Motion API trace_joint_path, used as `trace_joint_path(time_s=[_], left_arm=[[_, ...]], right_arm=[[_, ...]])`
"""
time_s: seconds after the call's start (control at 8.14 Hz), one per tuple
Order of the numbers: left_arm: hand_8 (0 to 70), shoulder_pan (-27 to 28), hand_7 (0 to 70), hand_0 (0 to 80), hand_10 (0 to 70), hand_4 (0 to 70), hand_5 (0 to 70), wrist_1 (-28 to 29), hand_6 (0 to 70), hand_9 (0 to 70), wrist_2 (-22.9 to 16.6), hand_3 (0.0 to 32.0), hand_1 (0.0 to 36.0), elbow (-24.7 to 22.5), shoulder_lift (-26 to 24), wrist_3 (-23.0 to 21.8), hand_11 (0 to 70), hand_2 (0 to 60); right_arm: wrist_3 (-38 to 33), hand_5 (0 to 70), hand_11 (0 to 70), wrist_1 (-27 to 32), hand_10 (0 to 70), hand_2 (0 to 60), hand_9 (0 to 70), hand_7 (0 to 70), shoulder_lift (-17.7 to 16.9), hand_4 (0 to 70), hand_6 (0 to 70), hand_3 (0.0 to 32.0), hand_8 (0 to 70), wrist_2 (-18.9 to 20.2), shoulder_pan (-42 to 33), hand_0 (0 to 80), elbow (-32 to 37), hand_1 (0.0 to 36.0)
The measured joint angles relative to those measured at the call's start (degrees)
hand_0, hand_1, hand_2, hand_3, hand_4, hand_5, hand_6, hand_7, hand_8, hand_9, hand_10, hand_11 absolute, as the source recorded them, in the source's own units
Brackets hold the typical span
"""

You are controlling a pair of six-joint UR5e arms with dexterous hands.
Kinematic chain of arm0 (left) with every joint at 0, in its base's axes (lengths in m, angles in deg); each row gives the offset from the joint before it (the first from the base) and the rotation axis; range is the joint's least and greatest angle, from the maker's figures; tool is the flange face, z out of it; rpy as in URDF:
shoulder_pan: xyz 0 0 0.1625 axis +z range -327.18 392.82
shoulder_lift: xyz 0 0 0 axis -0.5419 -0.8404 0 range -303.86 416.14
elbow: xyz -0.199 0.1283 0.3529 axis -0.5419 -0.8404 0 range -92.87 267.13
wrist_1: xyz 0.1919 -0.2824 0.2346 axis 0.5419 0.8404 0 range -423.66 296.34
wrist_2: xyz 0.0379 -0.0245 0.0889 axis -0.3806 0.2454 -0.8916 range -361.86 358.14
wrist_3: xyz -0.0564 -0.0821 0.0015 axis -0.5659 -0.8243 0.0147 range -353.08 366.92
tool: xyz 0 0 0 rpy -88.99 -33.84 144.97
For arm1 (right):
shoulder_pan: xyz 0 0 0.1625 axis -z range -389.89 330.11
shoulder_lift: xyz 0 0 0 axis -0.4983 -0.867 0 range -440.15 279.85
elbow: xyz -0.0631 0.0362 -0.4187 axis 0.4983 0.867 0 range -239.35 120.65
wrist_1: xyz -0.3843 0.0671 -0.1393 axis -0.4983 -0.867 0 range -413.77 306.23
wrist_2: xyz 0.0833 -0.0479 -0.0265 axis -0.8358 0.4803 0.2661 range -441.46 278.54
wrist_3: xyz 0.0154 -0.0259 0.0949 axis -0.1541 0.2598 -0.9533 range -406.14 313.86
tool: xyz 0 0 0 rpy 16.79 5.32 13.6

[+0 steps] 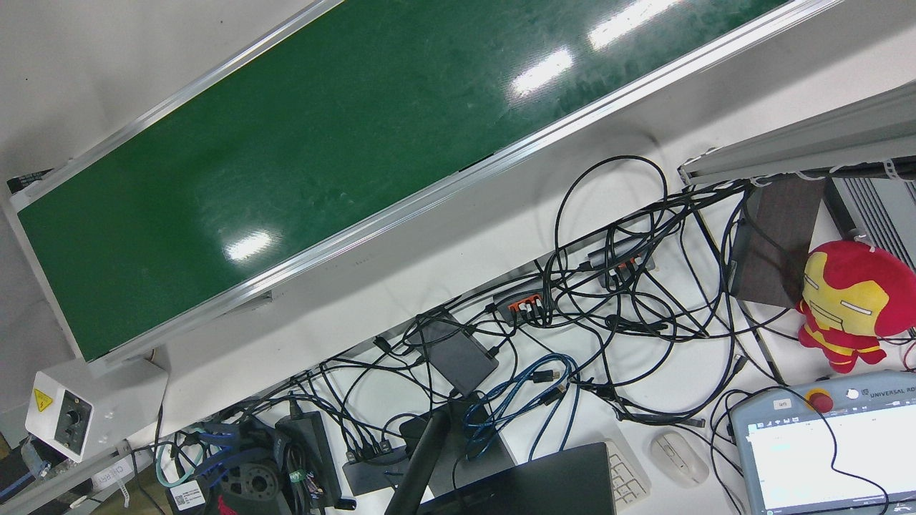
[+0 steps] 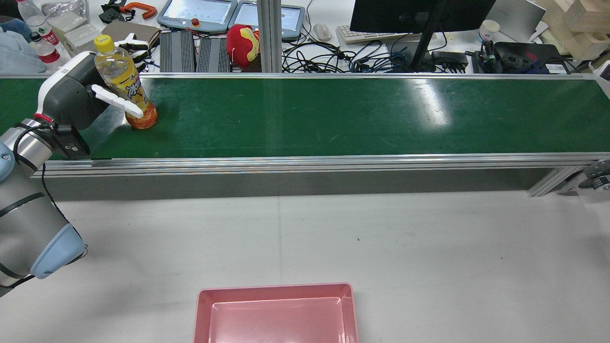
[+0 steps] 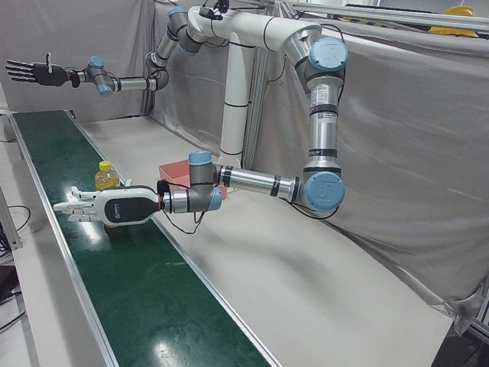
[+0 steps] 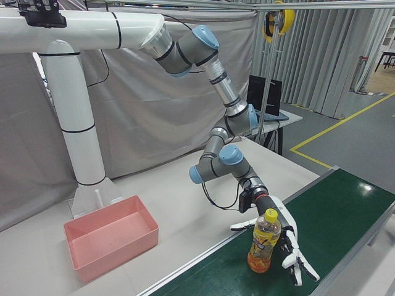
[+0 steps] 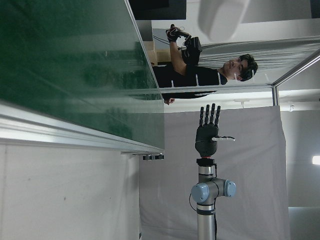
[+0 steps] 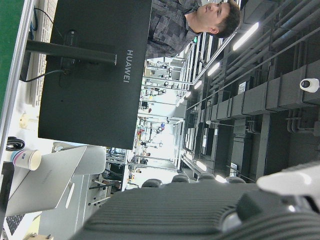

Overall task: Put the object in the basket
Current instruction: 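Close the left hand fingers around the juice bottle, then lift the bottle off the conveyor and carry it toward the pink tray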

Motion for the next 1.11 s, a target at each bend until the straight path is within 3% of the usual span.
trace_joint_path(time_s=[0.12,0.25,0.49,0.86,1.11], left_arm=[[70.0,0.04,70.0,74.9,70.0,70.0,70.0,-0.56,70.0,70.0,0.09,0.0,36.0,-0.03,-0.24,-1.05,70.0,60.0],[70.0,0.08,70.0,80.0,70.0,70.0,70.0,-1.26,70.0,70.0,0.13,0.0,36.0,-0.09,-0.36,-1.6,70.0,60.0],[70.0,0.15,70.0,80.0,70.0,70.0,70.0,-4.13,70.0,70.0,0.15,0.0,36.0,-0.04,-1.83,-1.61,70.0,60.0],[70.0,0.21,70.0,70.4,70.0,70.0,70.0,-6.21,70.0,70.0,-0.18,0.0,36.0,-0.73,-3.96,-1.63,70.0,60.0],[70.0,1.73,70.0,78.4,70.0,69.7,70.0,-7.9,70.0,70.0,-3.34,0.0,36.0,-3.81,-5.35,-1.6,70.0,60.0]], right_arm=[[0.0,0.0,0.0,0.0,0.0,0.0,0.0,0.0,0.0,0.0,0.0,0.0,0.0,-0.01,0.0,0.0,0.0,0.0],[0.0,0.0,0.0,0.0,0.0,0.0,0.0,0.0,0.0,0.0,0.0,0.0,0.0,-0.01,0.0,0.0,0.0,0.0],[0.0,0.0,0.0,0.0,0.0,0.0,0.0,0.0,0.0,0.0,0.0,0.0,0.0,0.02,0.0,0.0,0.0,0.0],[0.0,0.0,0.0,0.02,0.0,0.0,0.0,0.0,0.0,0.0,0.0,0.0,0.0,-0.01,0.0,0.0,0.0,0.0],[0.0,0.0,0.0,0.02,0.0,0.0,0.0,0.0,0.0,0.0,0.0,0.0,0.0,-0.01,0.0,0.0,0.0,0.0]])
